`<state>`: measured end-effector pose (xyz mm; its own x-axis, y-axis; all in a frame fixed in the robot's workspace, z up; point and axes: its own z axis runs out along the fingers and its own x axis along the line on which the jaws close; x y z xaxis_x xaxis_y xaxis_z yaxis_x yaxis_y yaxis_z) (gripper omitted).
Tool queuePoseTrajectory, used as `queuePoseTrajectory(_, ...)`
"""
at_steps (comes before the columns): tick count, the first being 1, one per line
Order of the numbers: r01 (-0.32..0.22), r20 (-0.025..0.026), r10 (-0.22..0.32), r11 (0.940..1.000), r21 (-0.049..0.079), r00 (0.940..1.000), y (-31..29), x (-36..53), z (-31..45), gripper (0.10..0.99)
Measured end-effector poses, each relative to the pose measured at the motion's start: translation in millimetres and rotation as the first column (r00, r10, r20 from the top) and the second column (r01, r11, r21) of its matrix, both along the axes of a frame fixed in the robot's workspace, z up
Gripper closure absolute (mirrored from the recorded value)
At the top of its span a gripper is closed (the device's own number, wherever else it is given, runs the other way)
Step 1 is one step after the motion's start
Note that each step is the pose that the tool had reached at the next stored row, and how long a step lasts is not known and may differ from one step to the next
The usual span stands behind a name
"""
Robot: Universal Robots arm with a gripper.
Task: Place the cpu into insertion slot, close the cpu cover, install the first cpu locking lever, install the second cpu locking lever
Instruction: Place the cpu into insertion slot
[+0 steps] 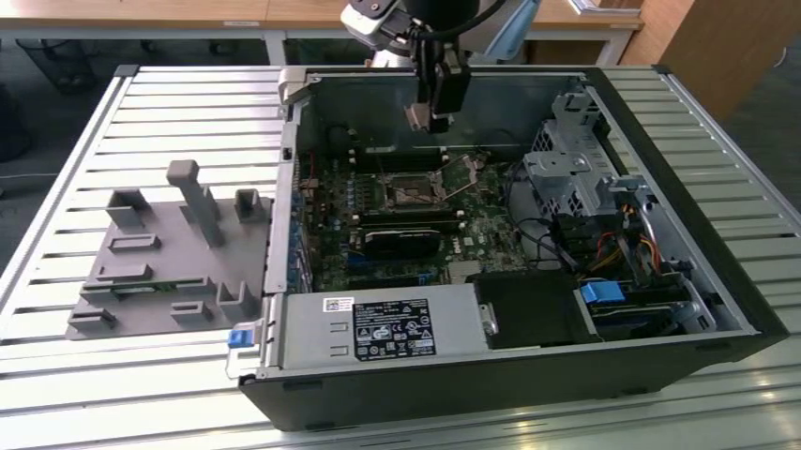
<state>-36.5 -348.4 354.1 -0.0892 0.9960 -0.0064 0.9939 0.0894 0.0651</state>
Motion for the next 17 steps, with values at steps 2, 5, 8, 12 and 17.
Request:
queuePoseTrajectory(2,0.001,0.0001,-0.001,1.0000,0.000,1.0000,1.3,0.0,-1.8,0.545)
queuePoseTrajectory(5,0.003,0.0003,-0.003,1.0000,0.000,1.0000,2.4,0.0,-4.4,0.545)
queuePoseTrajectory(8,0.013,0.0005,-0.013,0.9999,0.000,0.9999,3.9,0.0,-6.7,0.545)
queuePoseTrajectory(12,0.034,0.0006,-0.034,0.9994,0.000,0.9994,6.4,0.0,-9.7,0.545)
queuePoseTrajectory(17,0.046,0.0006,-0.046,0.9989,0.000,0.9989,9.0,0.0,-14.0,0.545)
